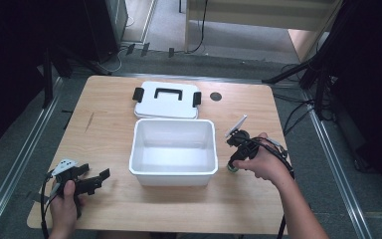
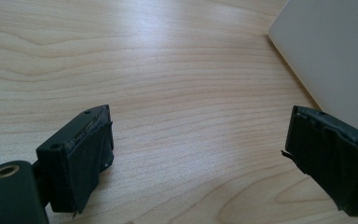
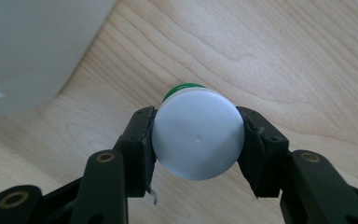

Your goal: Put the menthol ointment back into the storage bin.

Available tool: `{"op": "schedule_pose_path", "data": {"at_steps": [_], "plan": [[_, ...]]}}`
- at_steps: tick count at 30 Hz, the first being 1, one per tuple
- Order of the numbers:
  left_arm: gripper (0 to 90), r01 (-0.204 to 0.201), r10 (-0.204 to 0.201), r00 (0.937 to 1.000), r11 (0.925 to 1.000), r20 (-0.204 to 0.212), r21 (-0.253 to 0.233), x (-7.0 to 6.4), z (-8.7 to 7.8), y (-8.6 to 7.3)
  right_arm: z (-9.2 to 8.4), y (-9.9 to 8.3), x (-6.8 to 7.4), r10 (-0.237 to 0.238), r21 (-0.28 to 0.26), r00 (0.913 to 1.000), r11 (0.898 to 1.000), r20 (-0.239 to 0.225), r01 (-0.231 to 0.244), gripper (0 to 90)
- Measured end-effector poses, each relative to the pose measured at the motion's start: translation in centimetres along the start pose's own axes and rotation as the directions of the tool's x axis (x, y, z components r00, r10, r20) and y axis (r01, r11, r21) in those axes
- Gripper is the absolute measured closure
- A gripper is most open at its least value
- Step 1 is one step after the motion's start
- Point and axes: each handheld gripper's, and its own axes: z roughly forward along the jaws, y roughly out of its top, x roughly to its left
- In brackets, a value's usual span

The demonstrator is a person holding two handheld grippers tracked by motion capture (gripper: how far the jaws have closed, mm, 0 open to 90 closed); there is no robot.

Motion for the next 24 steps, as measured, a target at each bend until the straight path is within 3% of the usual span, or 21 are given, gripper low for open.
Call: {"op": "schedule_pose_path", "data": {"at_steps": [8, 14, 19, 21, 24], "plan": [[8.4, 0.0, 0.0, 1.0, 1.0, -0.008, -0.008, 0.0, 0.0, 0.0, -3.8, 0.9, 0.5, -0.022, -0.025, 0.9996, 0.999, -0.017, 0.022, 51.5], [8.4, -0.007, 0.006, 1.0, 0.9975, -0.007, -0.071, 0.0, -0.4, -0.1, -6.1, 1.5, 0.6, -0.045, -0.052, 0.999, 0.998, -0.007, 0.045, 51.5], [8.4, -0.023, 0.018, 0.9991, 0.9903, -0.038, -0.137, -0.2, -0.7, -0.2, -8.3, 2.2, 1.0, -0.044, -0.064, 0.999, 0.997, -0.008, 0.044, 51.5], [8.4, -0.033, 0.024, 0.9976, 0.9884, -0.066, -0.148, -0.3, -0.7, -0.2, -9.4, 2.6, 1.2, -0.044, -0.073, 0.999, 0.996, -0.006, 0.044, 51.5], [8.4, -0.038, 0.027, 0.9968, 0.9881, -0.076, -0.149, -0.3, -0.7, -0.2, -10.2, 2.9, 1.3, -0.058, -0.083, 0.9983, 0.995, -0.003, 0.057, 51.5]]}}
